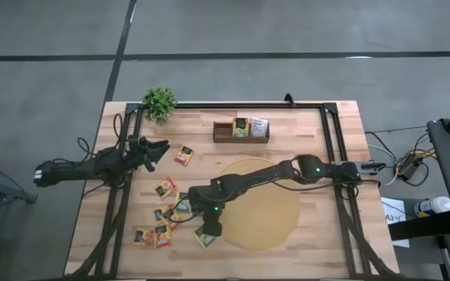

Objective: Pick & Place Tea
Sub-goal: Put the yellow tea bag into the middle section of the wooden organizer

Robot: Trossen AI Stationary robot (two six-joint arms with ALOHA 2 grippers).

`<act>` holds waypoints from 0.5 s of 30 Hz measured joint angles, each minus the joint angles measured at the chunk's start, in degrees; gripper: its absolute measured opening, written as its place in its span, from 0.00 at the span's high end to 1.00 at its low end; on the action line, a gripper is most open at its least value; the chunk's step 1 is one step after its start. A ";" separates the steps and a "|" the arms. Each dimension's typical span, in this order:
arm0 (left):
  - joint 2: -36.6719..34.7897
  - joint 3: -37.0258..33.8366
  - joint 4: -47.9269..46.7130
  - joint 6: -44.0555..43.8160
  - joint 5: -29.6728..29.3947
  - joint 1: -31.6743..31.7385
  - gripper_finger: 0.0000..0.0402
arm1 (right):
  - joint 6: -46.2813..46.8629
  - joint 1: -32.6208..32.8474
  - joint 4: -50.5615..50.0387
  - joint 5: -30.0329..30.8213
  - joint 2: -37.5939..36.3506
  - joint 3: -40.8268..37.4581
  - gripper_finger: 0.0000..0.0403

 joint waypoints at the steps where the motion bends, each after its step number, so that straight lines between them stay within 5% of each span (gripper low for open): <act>1: 0.00 0.00 0.00 0.02 0.00 0.00 0.57 | -0.05 0.04 -0.12 0.76 -0.85 0.21 0.98; 15: 0.01 0.00 -0.11 0.02 -0.01 -0.02 0.57 | -5.70 -0.77 -7.63 15.32 -16.22 -0.48 0.98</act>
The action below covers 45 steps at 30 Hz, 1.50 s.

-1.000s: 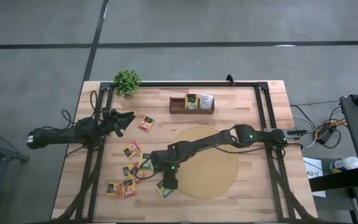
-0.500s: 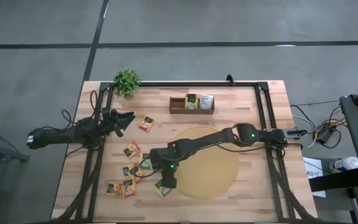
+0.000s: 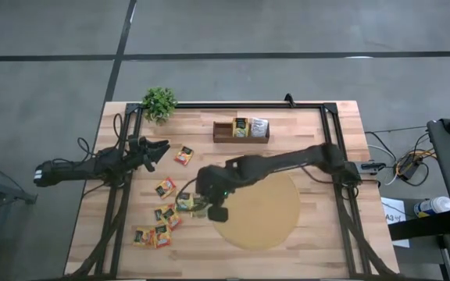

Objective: Pick & Place Tea
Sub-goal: Put the yellow tea bag into the middle section of the wooden organizer

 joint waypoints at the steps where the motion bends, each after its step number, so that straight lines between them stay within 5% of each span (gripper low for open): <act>1: -0.01 0.00 0.00 -0.01 0.01 0.01 0.57 | -0.71 -0.38 -0.66 0.98 -1.19 -0.05 0.98; 9: -0.01 0.00 -0.02 0.00 0.01 0.00 0.57 | -6.09 -5.68 -6.70 4.74 -11.67 -4.20 0.98; 23: -0.01 0.00 -0.04 0.00 -0.01 0.00 0.57 | -13.63 -23.36 0.40 3.17 -36.58 -29.21 0.98; 45: -0.01 0.00 -0.04 0.00 0.01 0.00 0.57 | -14.38 -37.42 22.42 -0.18 -38.72 -48.54 0.98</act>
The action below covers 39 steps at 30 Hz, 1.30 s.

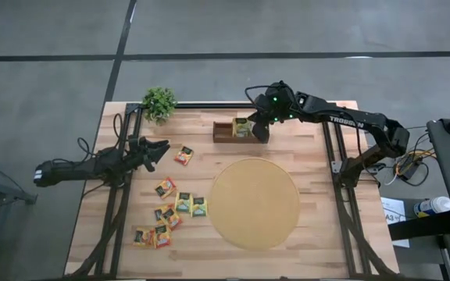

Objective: Pick & Place Tea
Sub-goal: Put the yellow tea bag into the middle section of the wooden organizer

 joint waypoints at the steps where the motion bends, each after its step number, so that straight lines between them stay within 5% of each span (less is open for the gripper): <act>1: 0.00 0.00 0.00 0.00 0.00 0.02 0.57 | 0.34 -0.39 0.78 -0.01 0.11 -0.22 0.98; 39: 0.00 0.00 0.00 0.00 0.00 0.02 0.57 | 2.48 -4.19 5.95 1.84 14.64 -0.79 0.98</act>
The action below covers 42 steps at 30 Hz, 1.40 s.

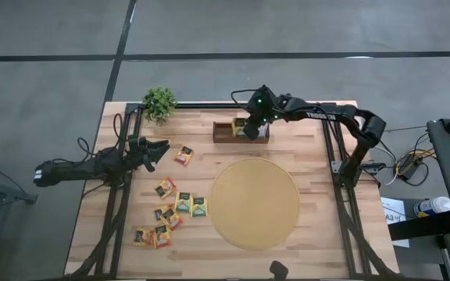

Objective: Pick & Place Tea
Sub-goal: Put the yellow tea bag into the middle section of the wooden organizer

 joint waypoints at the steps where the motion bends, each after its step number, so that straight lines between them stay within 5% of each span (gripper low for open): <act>1: 0.01 0.00 0.00 0.00 -0.01 -0.02 0.57 | 0.01 0.03 0.14 -0.10 0.18 0.00 0.98; 23: 0.01 0.00 0.00 -0.02 -0.01 0.01 0.57 | 0.20 0.03 -2.84 -1.17 2.11 -0.52 0.96; 36: 0.01 0.00 -0.01 0.00 0.00 -0.01 0.57 | -1.73 0.06 -10.64 -2.00 1.41 3.34 0.55; 42: 0.02 0.00 0.00 0.00 0.00 -0.01 0.57 | -1.67 0.08 -16.46 -1.91 -0.17 6.75 0.46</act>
